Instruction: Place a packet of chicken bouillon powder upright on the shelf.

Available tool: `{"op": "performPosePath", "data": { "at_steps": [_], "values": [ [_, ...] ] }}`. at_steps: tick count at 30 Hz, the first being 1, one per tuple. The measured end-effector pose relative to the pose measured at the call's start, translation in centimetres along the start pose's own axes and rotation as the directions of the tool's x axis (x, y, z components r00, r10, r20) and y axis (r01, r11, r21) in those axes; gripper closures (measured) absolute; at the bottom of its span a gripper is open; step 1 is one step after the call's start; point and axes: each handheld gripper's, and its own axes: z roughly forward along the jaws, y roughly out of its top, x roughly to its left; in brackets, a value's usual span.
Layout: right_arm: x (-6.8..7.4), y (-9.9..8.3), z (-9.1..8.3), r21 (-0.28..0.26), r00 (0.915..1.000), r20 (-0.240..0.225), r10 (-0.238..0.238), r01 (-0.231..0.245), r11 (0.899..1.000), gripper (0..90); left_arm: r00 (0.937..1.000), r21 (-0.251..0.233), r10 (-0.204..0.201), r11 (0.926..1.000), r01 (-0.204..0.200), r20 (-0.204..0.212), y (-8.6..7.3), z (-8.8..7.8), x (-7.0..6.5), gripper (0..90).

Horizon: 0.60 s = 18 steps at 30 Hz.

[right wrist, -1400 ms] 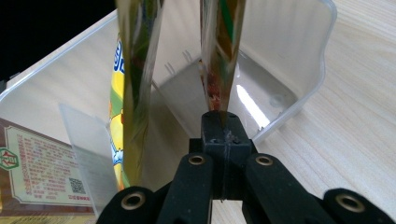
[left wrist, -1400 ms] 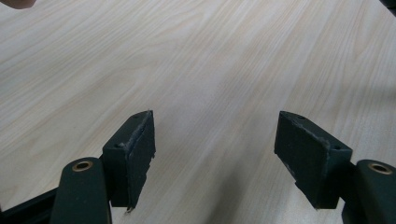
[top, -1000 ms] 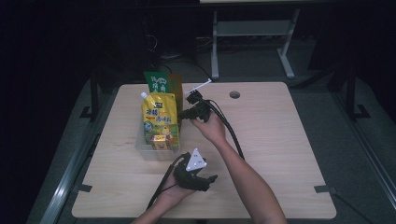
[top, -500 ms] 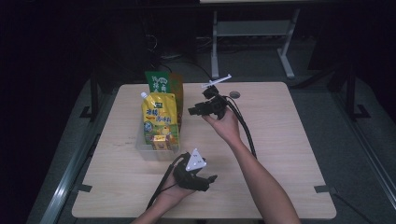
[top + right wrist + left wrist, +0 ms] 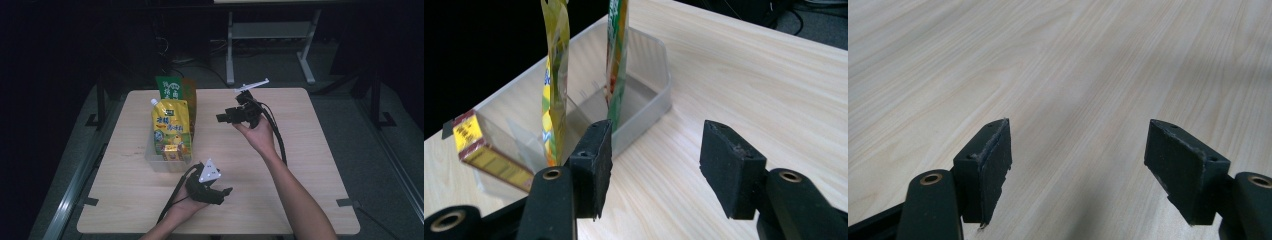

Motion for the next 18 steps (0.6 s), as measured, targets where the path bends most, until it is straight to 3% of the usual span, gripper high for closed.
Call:
{"op": "performPosePath", "data": {
  "at_steps": [9,18],
  "values": [
    [-1.2,-1.6,-2.6,-0.008,0.9990,0.025,0.038,-0.038,0.999,42.9,1.0000,-0.005,0.004,1.0000,-0.004,0.006,0.0,0.0,-0.2,25.8],
    [-1.5,-2.5,-4.5,-0.005,0.9983,0.049,0.030,-0.029,1.000,41.3,1.0000,-0.011,-0.001,0.9999,0.001,0.001,-0.1,-0.3,0.1,25.1]
  ]
}}
